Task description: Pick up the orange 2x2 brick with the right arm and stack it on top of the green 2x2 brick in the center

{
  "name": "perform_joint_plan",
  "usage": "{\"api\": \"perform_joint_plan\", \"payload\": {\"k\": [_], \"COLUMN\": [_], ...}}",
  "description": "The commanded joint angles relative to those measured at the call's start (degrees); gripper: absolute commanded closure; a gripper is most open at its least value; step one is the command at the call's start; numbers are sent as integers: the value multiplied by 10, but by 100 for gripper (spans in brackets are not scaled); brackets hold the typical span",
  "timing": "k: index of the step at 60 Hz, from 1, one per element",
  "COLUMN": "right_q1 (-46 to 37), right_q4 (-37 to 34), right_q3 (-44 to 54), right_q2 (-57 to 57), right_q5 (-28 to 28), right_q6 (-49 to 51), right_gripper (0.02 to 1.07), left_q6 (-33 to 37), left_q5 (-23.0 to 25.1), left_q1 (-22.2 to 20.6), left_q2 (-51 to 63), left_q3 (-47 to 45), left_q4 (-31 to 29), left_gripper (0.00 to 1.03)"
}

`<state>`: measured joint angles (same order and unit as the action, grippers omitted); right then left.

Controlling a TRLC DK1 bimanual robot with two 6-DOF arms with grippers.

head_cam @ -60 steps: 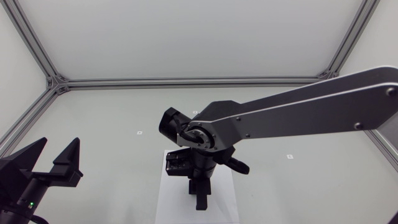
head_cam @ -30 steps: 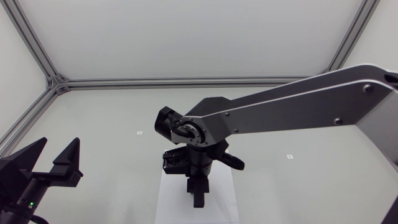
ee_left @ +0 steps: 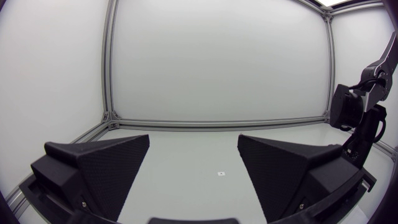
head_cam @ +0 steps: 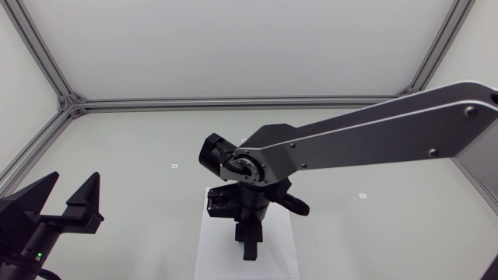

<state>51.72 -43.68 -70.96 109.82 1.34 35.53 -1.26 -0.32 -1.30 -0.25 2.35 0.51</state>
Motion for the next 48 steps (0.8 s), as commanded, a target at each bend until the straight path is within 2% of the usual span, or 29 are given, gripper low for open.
{"api": "perform_joint_plan", "payload": {"k": [1, 19, 31, 48], "right_q1": [5, 3, -1, 0], "right_q4": [-5, -17, 5, 4], "right_q3": [41, 33, 48, 46], "right_q2": [51, 76, 69, 68], "right_q5": [-21, -22, -16, -17], "right_q6": [-11, 11, 28, 7], "right_gripper": [101, 101, 101, 101], "left_q6": [7, 7, 7, 7], "left_q5": [2, 2, 2, 2], "left_q1": [2, 2, 2, 2], "left_q2": [-5, -5, -5, -5], "left_q3": [-23, -23, -23, -23], "left_q4": [-9, -8, -9, -9], "left_gripper": [4, 4, 4, 4]}}
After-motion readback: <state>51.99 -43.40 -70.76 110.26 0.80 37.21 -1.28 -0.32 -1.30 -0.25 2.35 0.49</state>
